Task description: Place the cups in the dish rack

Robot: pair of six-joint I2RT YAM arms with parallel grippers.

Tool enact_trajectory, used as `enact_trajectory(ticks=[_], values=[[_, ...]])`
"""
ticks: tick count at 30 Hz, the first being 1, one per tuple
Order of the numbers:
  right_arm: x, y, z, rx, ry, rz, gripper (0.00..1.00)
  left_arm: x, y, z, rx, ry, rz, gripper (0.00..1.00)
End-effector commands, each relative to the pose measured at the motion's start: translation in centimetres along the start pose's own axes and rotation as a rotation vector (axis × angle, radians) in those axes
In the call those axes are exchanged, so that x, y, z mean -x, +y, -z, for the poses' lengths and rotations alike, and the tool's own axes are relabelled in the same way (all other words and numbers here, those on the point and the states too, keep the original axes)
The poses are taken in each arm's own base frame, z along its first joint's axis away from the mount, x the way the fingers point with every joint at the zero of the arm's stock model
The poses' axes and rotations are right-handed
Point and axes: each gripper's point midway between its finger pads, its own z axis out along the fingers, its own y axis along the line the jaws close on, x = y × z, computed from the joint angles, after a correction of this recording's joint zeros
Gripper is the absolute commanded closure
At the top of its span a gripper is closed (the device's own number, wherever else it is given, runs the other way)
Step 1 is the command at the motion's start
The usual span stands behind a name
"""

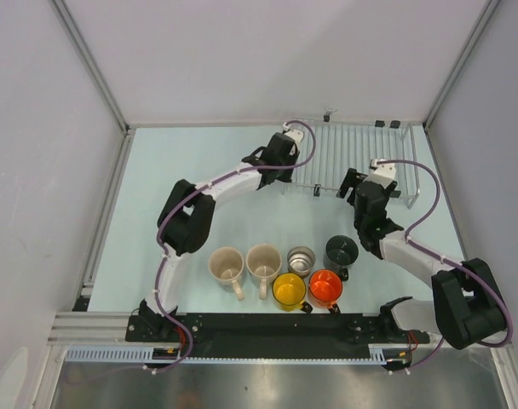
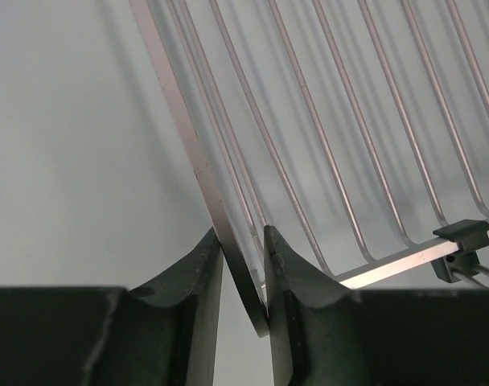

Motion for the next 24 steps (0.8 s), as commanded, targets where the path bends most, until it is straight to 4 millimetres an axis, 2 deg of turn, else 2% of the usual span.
enact_trajectory(ticks=[1, 5, 9, 11, 12, 14, 15, 16, 20, 22, 24], values=[[2.4, -0.7, 0.4, -0.020, -0.085, -0.062, 0.13, 0.2, 1.6, 1.0, 0.026, -0.011, -0.022, 0.75], [2.5, -2.2, 0.2, -0.079, -0.093, -0.086, 0.13, -1.1, 3.6, 1.8, 0.065, 0.016, -0.029, 0.76], [2.4, -3.8, -0.2, -0.166, -0.089, -0.089, 0.11, -2.7, 5.7, 3.9, 0.091, 0.032, -0.017, 0.77], [2.3, -5.2, -0.4, -0.255, -0.089, -0.090, 0.09, -3.2, 6.2, 4.6, 0.090, 0.029, -0.010, 0.78], [2.3, -5.7, -0.5, -0.285, -0.074, -0.080, 0.09, -4.2, 6.8, 4.8, 0.098, 0.041, -0.007, 0.78], [1.6, -7.1, -0.6, -0.368, -0.054, -0.074, 0.07, -4.0, 7.3, 5.7, 0.101, 0.032, -0.001, 0.78], [1.6, -7.5, -0.6, -0.396, -0.053, -0.075, 0.07, -4.5, 7.8, 6.0, 0.108, 0.038, 0.010, 0.79], [1.8, -7.9, -0.7, -0.429, -0.059, -0.092, 0.07, -4.1, 7.9, 6.5, 0.100, 0.024, 0.017, 0.79], [1.4, -9.9, -0.4, -0.536, -0.036, -0.079, 0.06, -4.4, 9.1, 7.2, 0.109, 0.008, 0.034, 0.79], [1.4, -10.0, -0.7, -0.543, -0.024, -0.076, 0.07, -4.4, 9.7, 7.4, 0.115, 0.006, 0.048, 0.79], [0.3, -10.5, -1.2, -0.569, 0.021, -0.063, 0.07, -4.3, 10.1, 7.8, 0.116, -0.004, 0.053, 0.79]])
